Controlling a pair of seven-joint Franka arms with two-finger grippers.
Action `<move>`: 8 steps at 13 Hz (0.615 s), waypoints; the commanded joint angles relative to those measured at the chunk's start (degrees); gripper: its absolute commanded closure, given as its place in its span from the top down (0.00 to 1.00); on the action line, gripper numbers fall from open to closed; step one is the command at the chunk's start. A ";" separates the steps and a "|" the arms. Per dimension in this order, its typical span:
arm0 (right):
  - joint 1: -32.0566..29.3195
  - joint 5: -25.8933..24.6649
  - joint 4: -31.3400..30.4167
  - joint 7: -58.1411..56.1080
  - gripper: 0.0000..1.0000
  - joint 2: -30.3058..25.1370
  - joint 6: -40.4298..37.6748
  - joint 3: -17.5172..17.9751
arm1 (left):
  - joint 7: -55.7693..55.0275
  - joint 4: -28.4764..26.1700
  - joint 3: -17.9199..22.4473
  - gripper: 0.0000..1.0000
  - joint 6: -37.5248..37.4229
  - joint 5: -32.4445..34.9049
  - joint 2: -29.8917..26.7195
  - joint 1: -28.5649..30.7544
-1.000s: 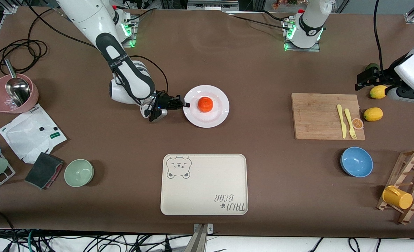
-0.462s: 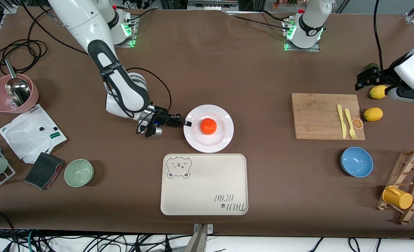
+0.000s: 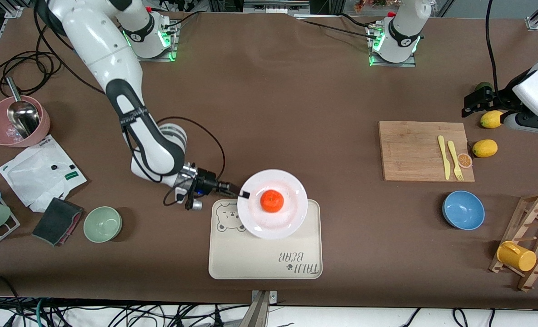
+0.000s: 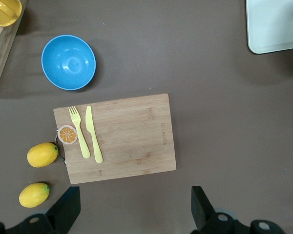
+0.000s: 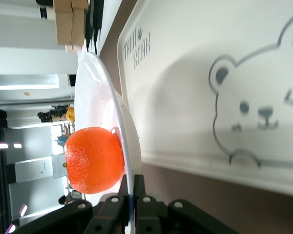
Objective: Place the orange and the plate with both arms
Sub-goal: 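Slide the plate with the orange onto the bear tray, then release the plate rim by opening the right gripper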
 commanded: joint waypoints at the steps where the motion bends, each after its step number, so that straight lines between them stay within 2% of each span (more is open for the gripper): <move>1: -0.22 -8.77 16.18 9.58 0.00 9.36 -1.13 0.23 | 0.58 0.23 0.42 1.00 -0.97 0.03 -0.67 -0.32; 3: -0.74 -12.40 20.06 12.85 0.00 11.74 -1.30 0.06 | 0.58 0.23 0.42 1.00 -0.97 -0.05 -0.67 -0.32; 6: -0.22 -12.50 27.00 12.86 0.00 17.80 -1.31 0.06 | 0.58 0.23 0.42 1.00 -0.97 -0.05 -0.67 -0.32; 8: -0.04 -12.50 26.93 12.78 0.00 17.82 -1.30 0.06 | 0.58 0.23 0.42 1.00 -0.97 0.03 -0.67 -0.32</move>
